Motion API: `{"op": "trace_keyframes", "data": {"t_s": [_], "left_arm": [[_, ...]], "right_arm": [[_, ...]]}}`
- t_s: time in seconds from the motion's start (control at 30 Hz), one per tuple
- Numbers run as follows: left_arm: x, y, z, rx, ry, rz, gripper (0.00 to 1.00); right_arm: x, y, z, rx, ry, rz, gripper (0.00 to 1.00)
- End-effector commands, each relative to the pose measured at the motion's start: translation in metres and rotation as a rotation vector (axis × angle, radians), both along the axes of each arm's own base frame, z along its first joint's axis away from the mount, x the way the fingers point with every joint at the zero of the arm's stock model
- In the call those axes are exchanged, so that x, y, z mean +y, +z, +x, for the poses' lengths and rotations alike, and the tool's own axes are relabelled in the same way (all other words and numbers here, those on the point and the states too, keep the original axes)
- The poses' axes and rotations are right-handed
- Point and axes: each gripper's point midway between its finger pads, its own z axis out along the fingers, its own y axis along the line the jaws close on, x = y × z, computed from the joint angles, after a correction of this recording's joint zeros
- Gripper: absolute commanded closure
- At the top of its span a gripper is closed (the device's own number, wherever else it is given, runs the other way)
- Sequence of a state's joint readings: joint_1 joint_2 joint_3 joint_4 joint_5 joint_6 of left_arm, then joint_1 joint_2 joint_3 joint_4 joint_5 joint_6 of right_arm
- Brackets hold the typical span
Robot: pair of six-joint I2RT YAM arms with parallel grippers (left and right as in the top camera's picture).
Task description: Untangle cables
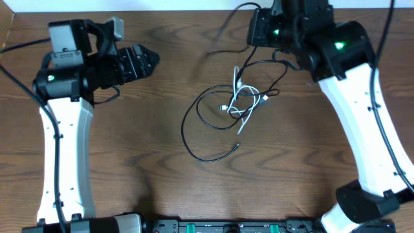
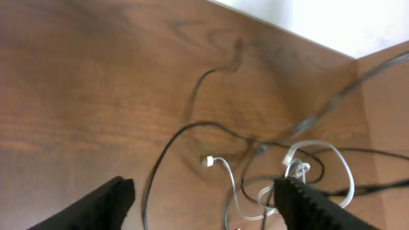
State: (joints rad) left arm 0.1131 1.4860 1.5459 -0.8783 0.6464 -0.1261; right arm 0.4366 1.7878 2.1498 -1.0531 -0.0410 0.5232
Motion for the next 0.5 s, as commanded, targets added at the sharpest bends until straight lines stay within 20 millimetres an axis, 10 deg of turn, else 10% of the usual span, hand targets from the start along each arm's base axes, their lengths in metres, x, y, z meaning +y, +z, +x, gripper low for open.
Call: {"op": "trace_keyframes", "data": {"t_s": [0.0, 0.47], "left_arm": [[-0.004, -0.009, -0.001, 0.01, -0.042, 0.052, 0.24], [-0.114, -0.008, -0.022, -0.062, -0.355, 0.064, 0.33]], "right_arm": [[-0.014, -0.019, 0.017, 0.05, -0.1, 0.01, 0.99], [-0.011, -0.051, 0.028, 0.173, -0.005, 0.09, 0.99]]}}
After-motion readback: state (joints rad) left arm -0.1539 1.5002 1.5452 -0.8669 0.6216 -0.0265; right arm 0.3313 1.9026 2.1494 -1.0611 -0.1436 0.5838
